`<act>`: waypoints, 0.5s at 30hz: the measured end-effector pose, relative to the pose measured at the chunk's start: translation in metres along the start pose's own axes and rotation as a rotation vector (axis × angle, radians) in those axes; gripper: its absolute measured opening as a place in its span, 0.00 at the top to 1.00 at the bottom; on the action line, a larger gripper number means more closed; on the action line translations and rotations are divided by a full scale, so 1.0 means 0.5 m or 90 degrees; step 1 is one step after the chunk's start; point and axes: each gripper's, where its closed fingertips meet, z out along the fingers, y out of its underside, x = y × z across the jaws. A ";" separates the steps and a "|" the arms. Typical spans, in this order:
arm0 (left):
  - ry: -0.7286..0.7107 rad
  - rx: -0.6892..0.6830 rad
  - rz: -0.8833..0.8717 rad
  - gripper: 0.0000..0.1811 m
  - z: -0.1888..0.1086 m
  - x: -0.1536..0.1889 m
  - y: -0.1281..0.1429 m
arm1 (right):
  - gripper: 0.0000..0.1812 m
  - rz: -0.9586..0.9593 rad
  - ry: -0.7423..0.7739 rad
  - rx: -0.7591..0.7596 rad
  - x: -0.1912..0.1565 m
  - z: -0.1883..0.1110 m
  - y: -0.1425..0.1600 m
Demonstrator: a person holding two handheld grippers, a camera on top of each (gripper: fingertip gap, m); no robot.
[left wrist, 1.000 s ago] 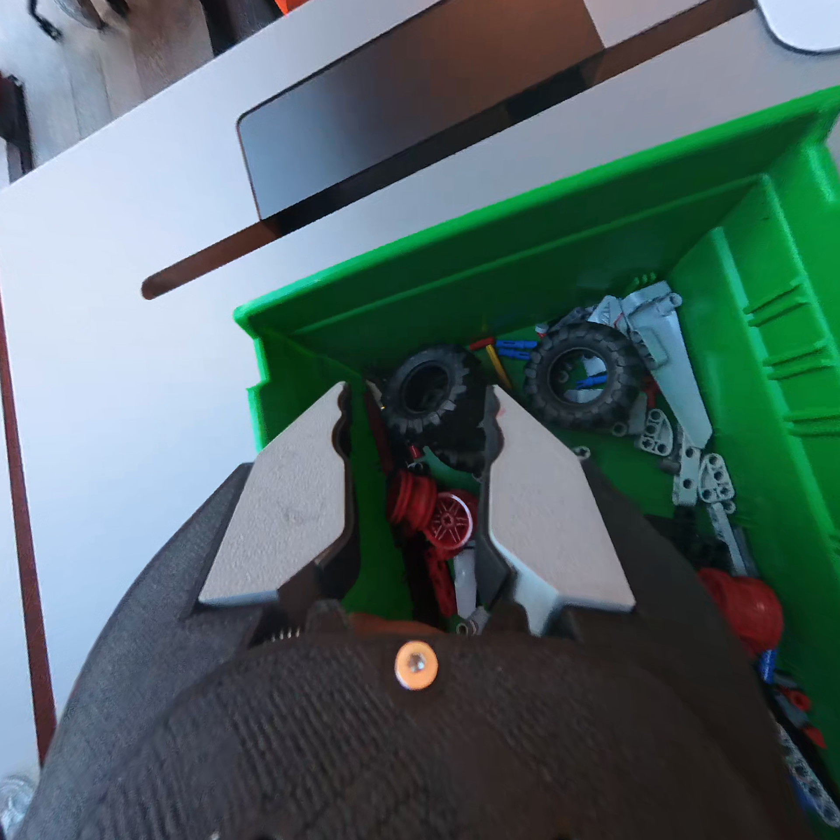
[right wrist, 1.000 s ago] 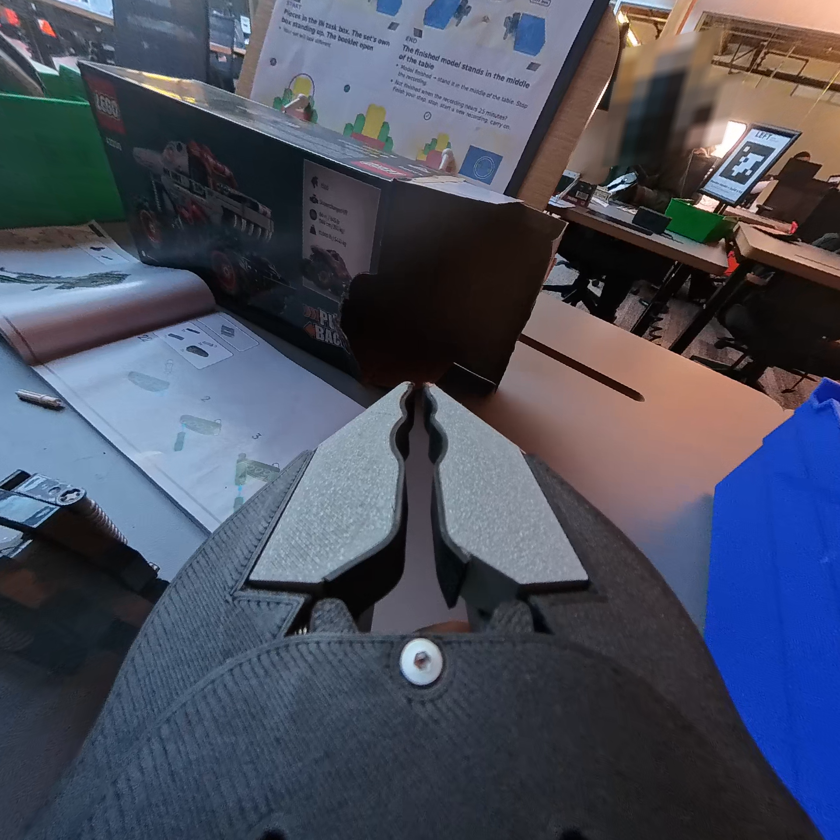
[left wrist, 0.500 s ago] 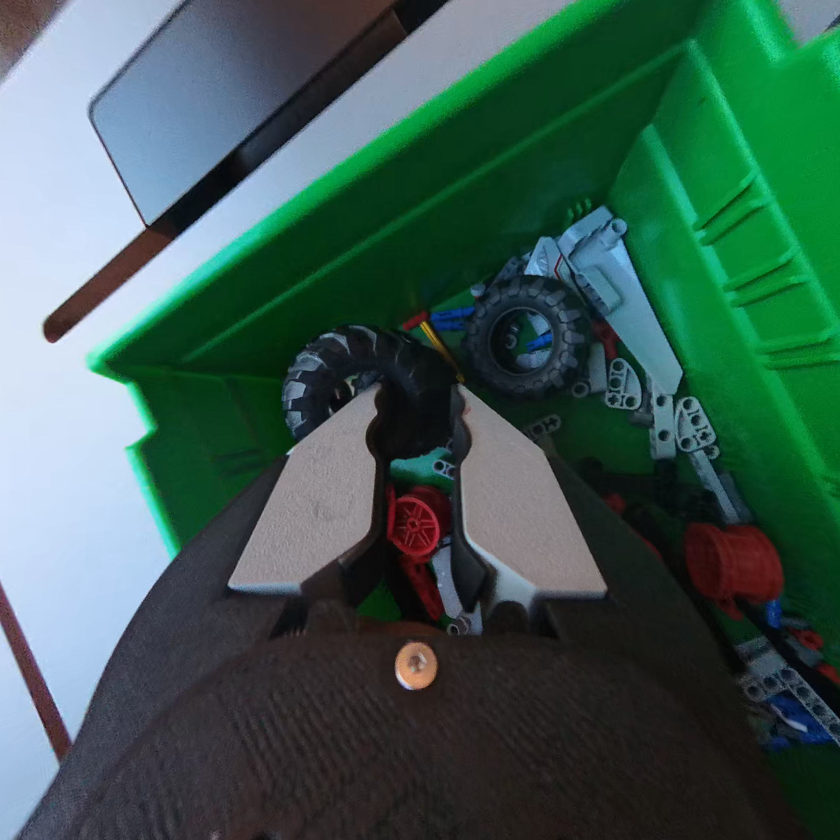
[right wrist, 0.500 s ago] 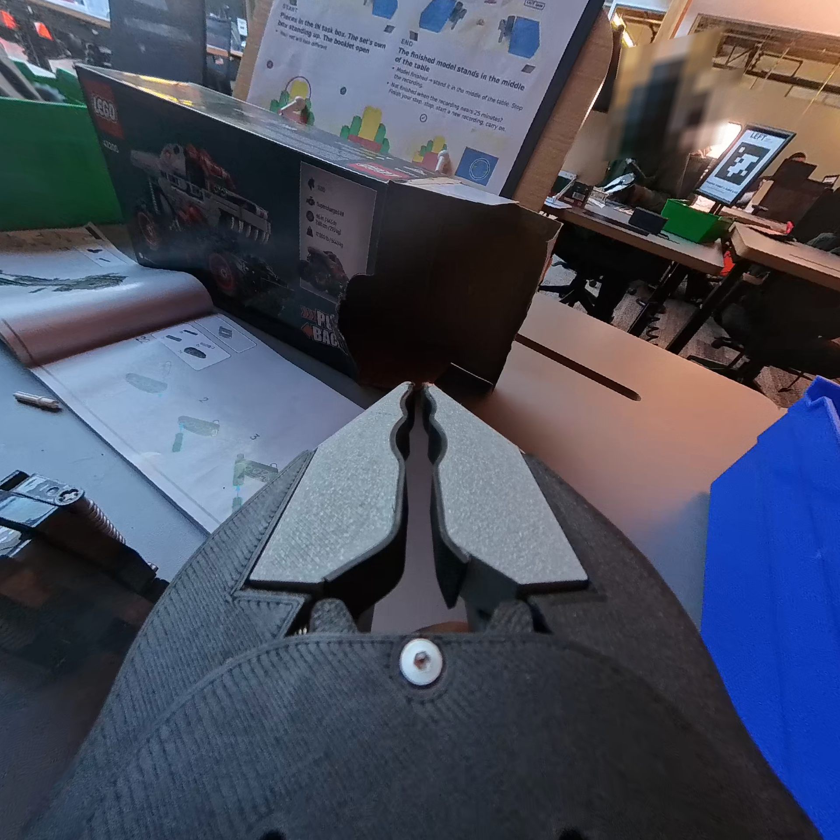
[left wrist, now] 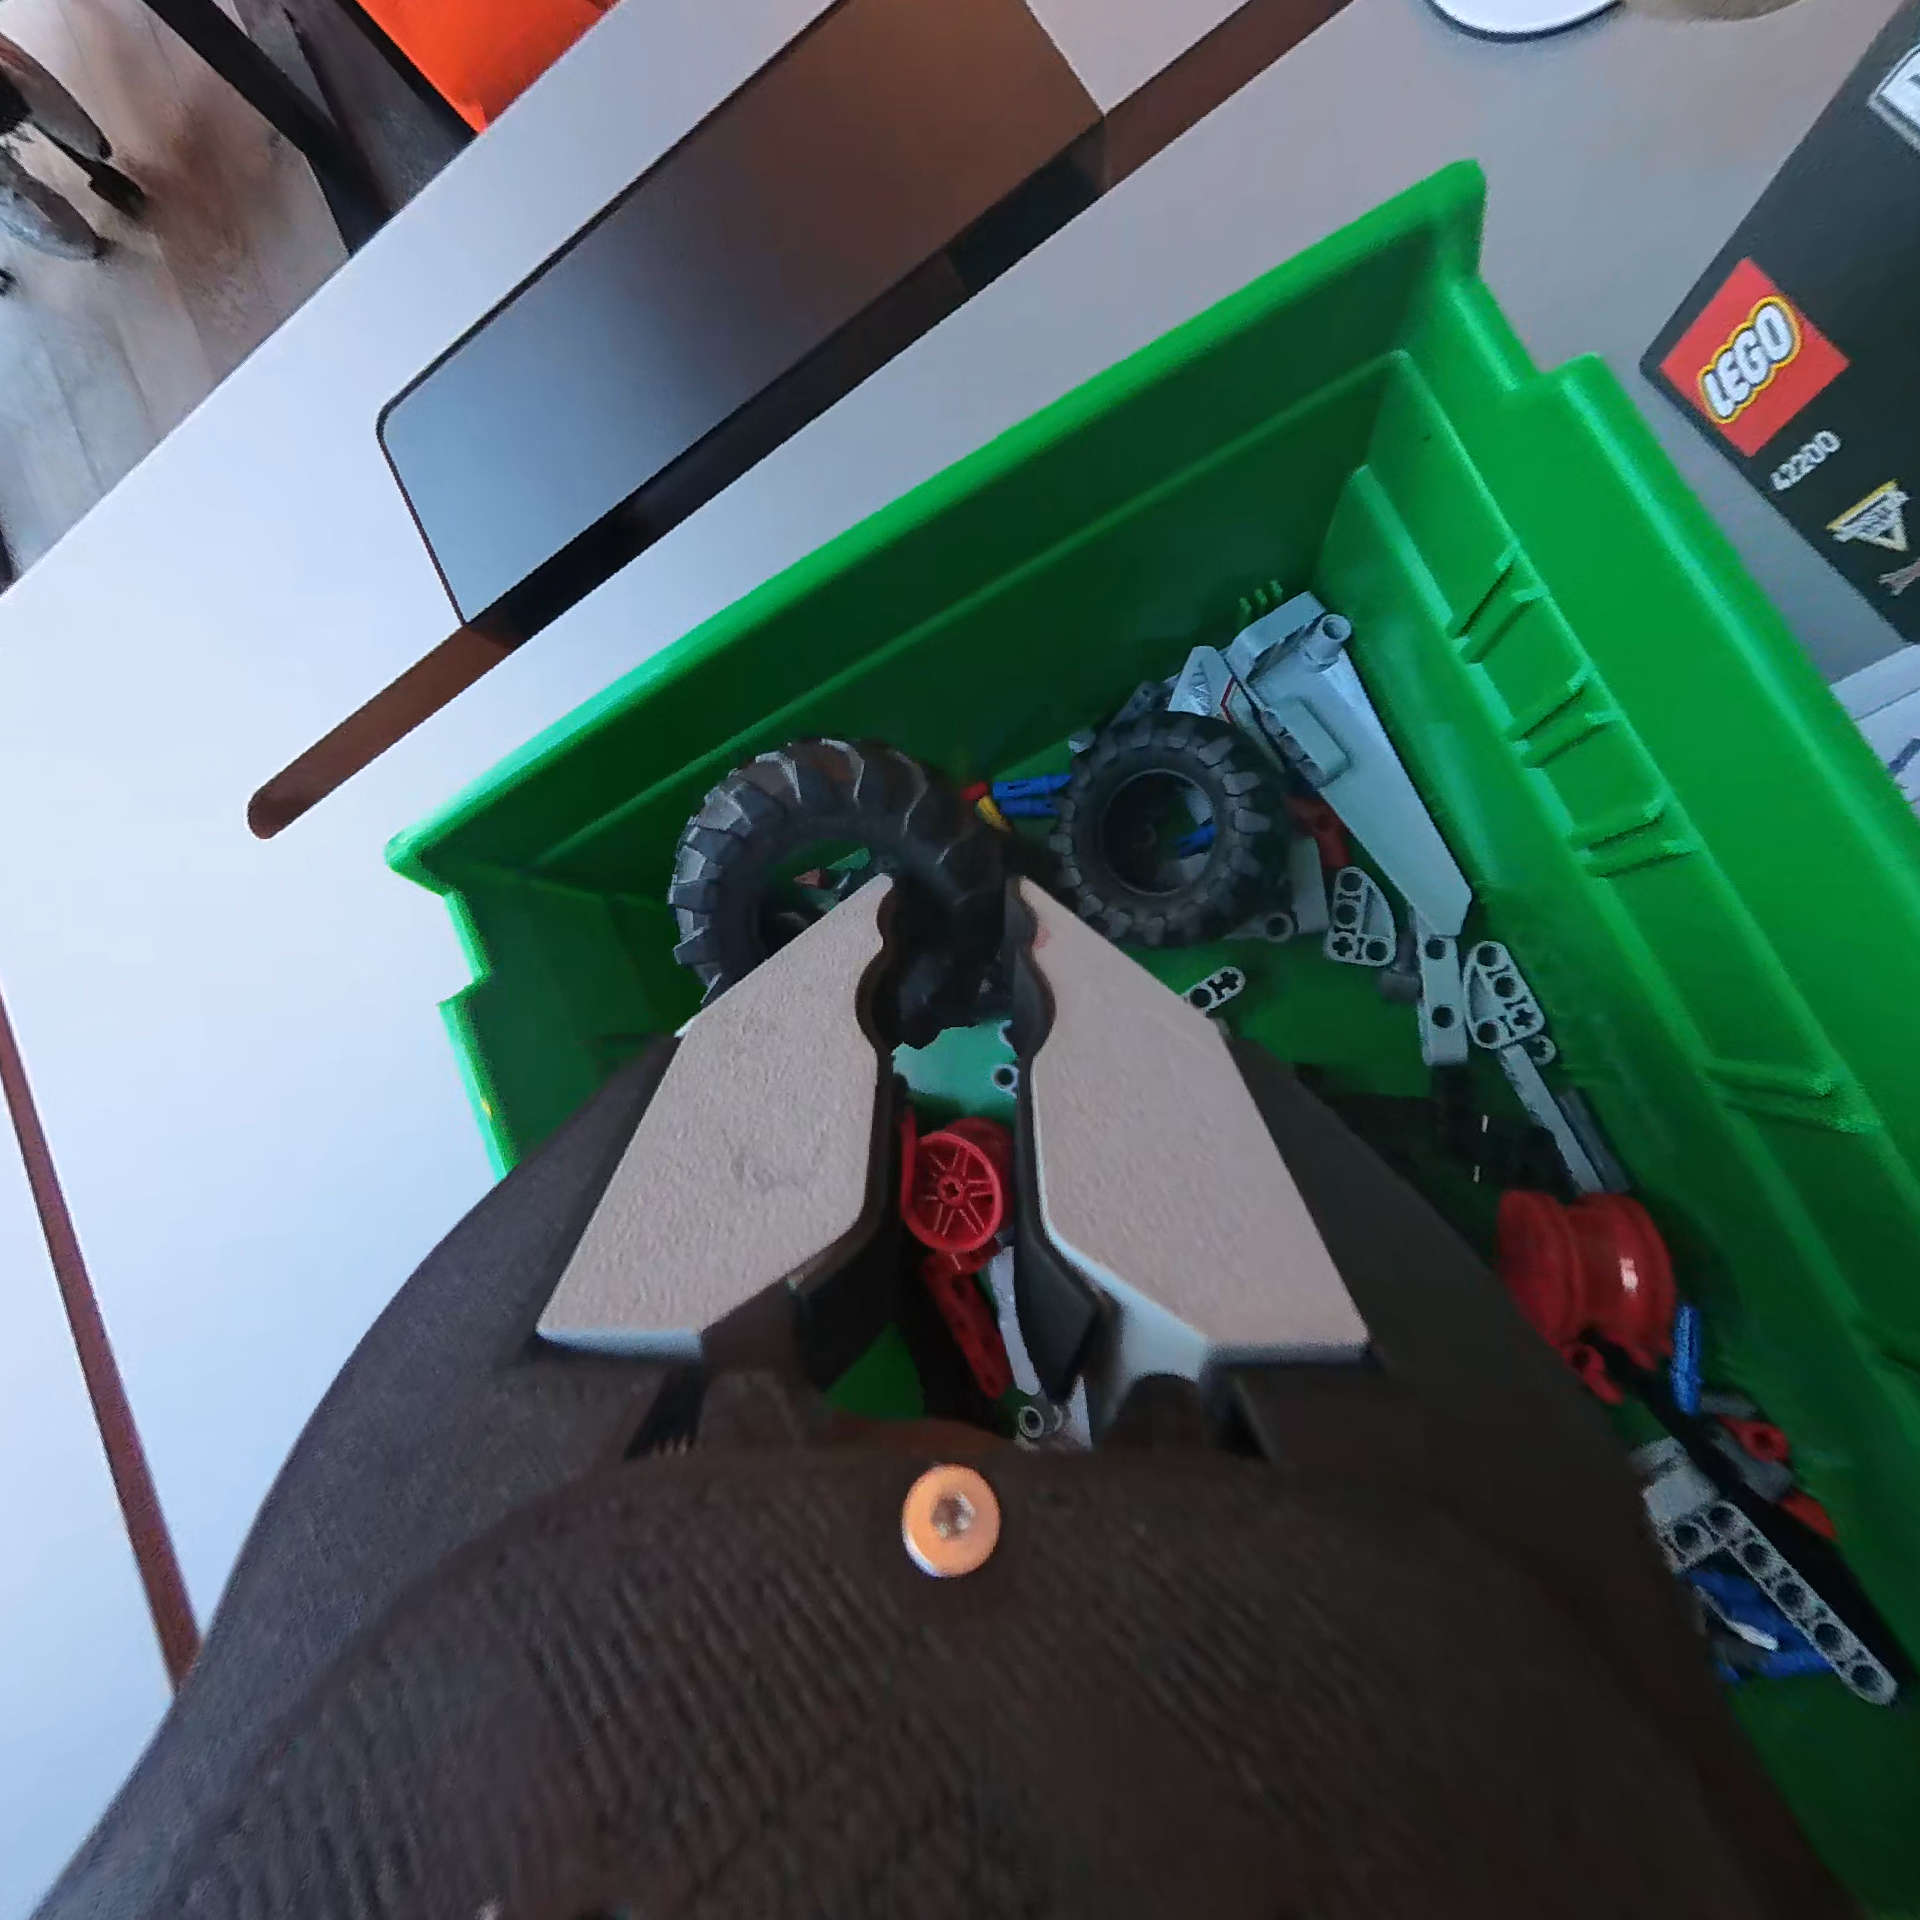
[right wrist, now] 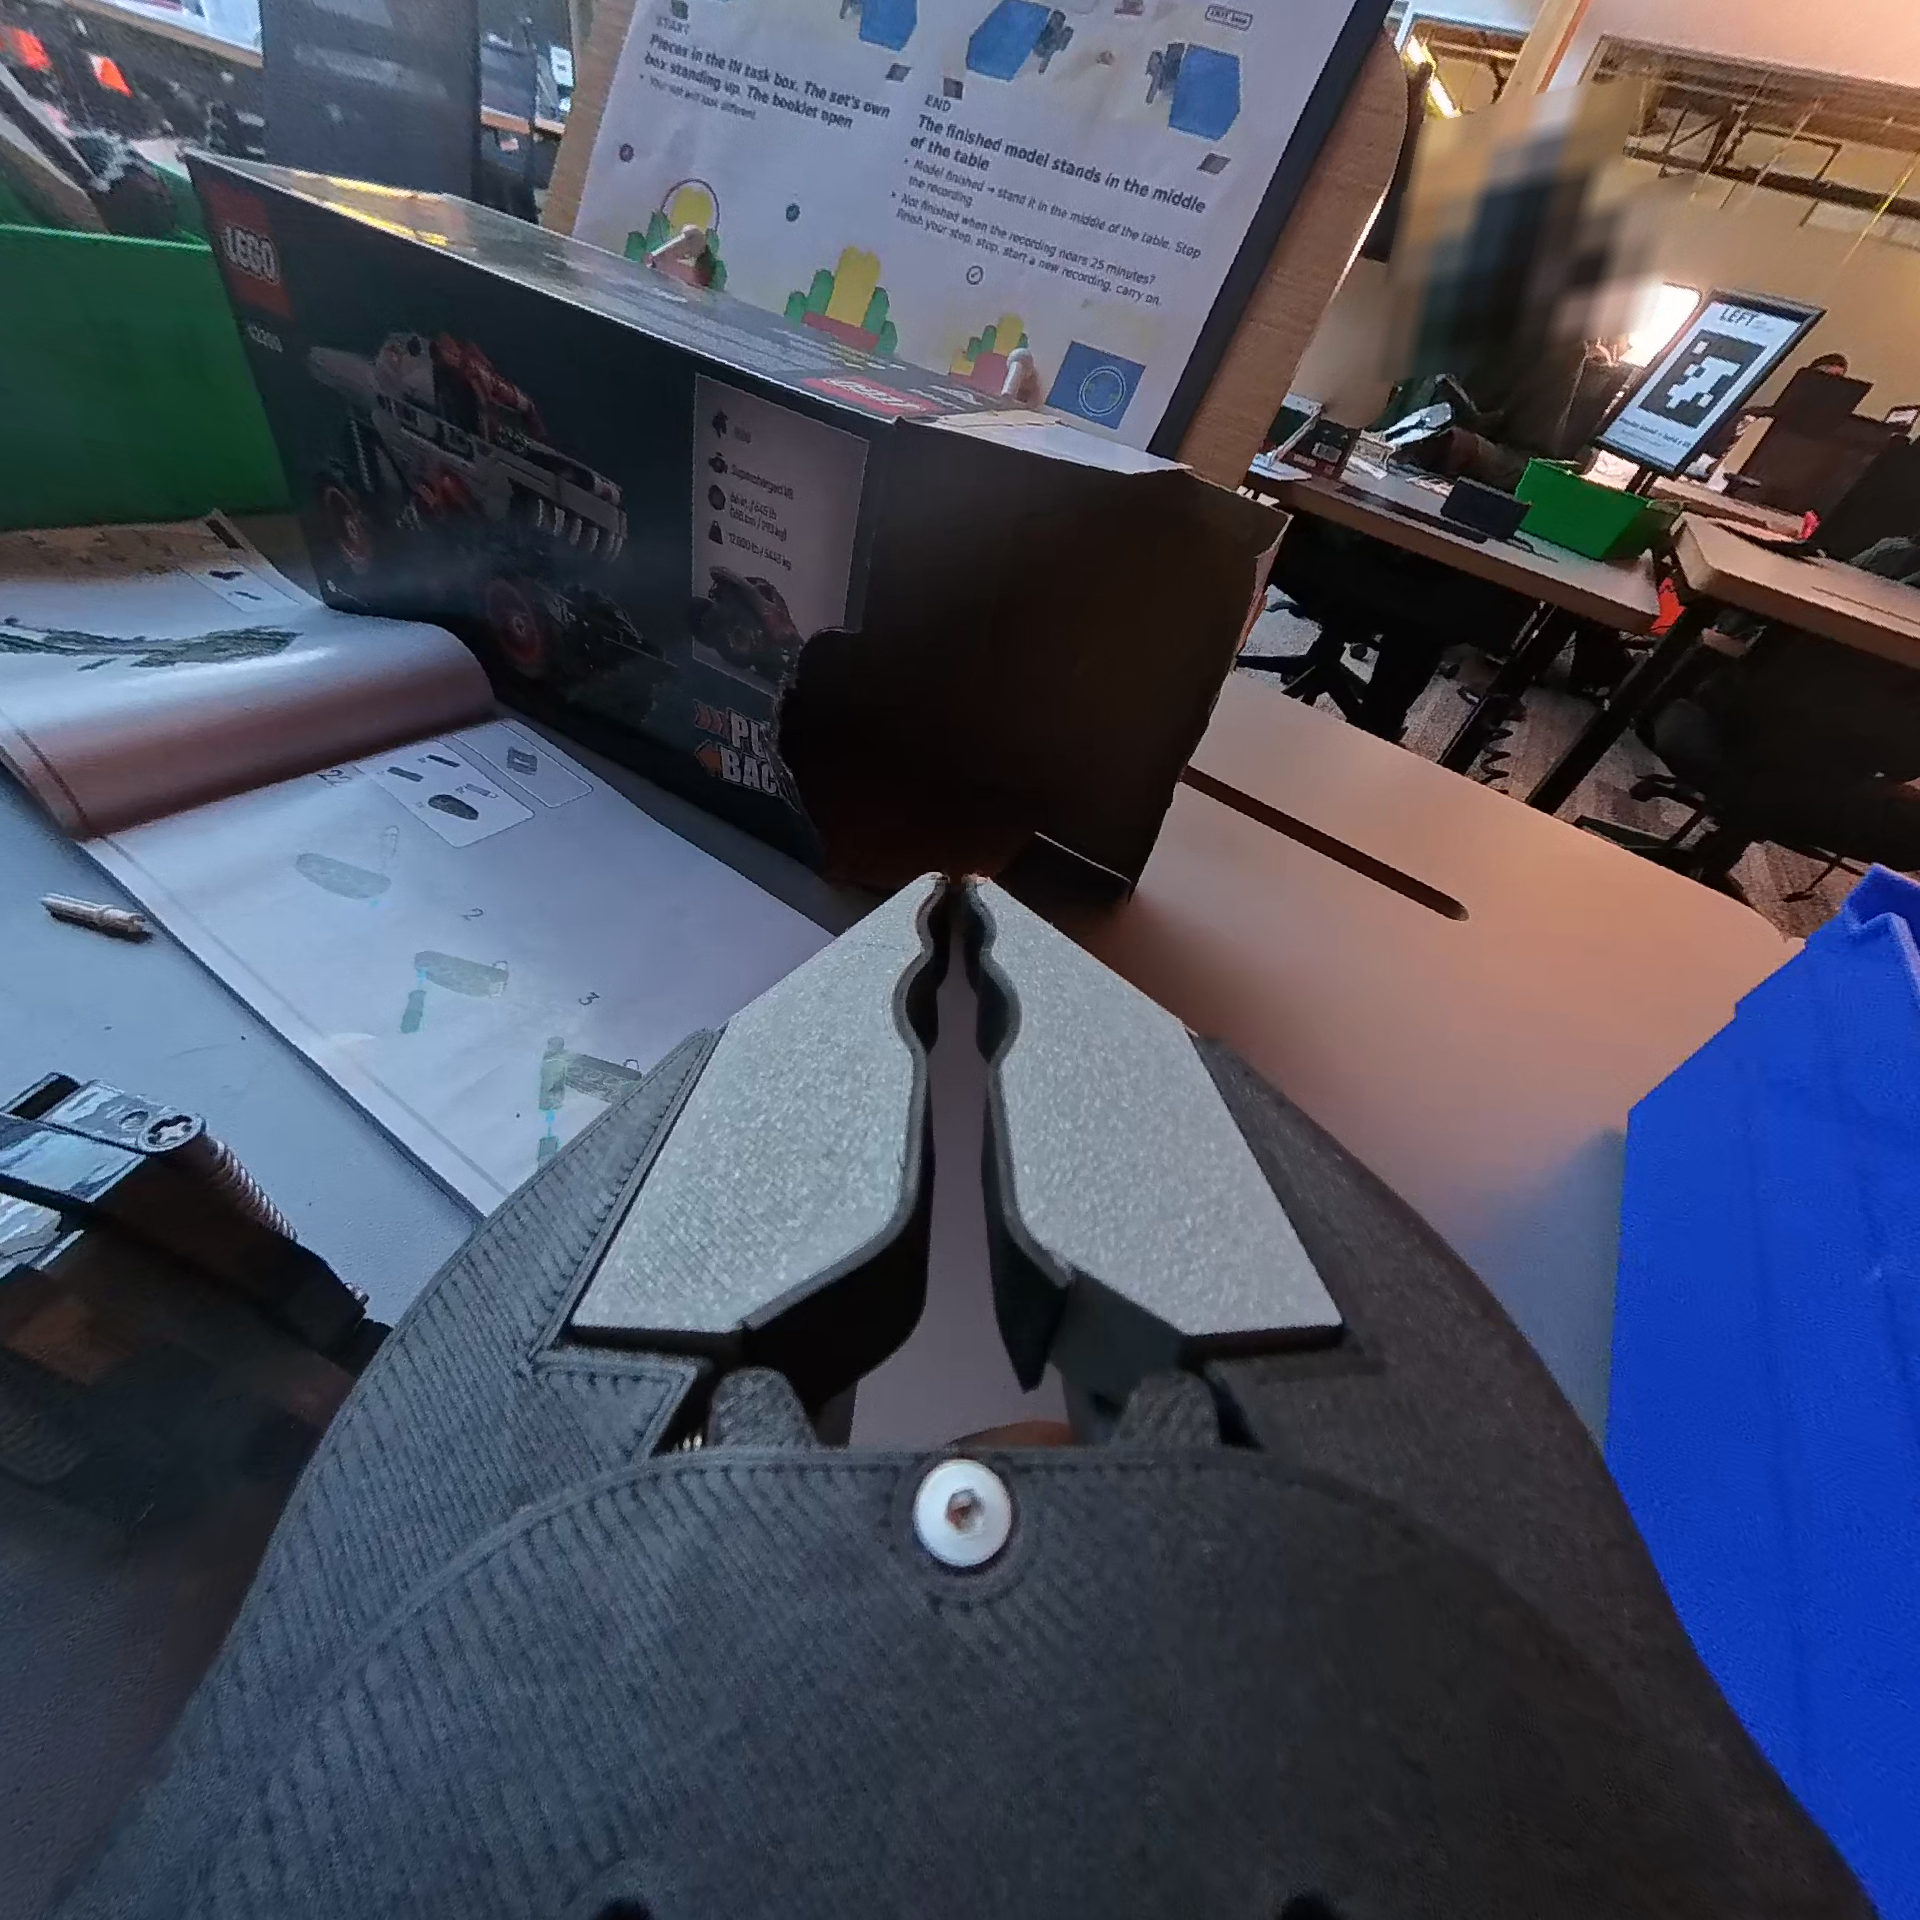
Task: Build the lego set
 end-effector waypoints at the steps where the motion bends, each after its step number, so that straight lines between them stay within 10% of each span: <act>1: -0.002 -0.004 0.001 0.92 0.002 0.000 0.002 | 1.00 0.000 0.000 0.000 0.000 0.000 0.000; 15: -0.019 -0.053 -0.018 0.82 0.003 -0.016 0.038 | 1.00 0.000 -0.001 -0.003 0.000 0.002 0.002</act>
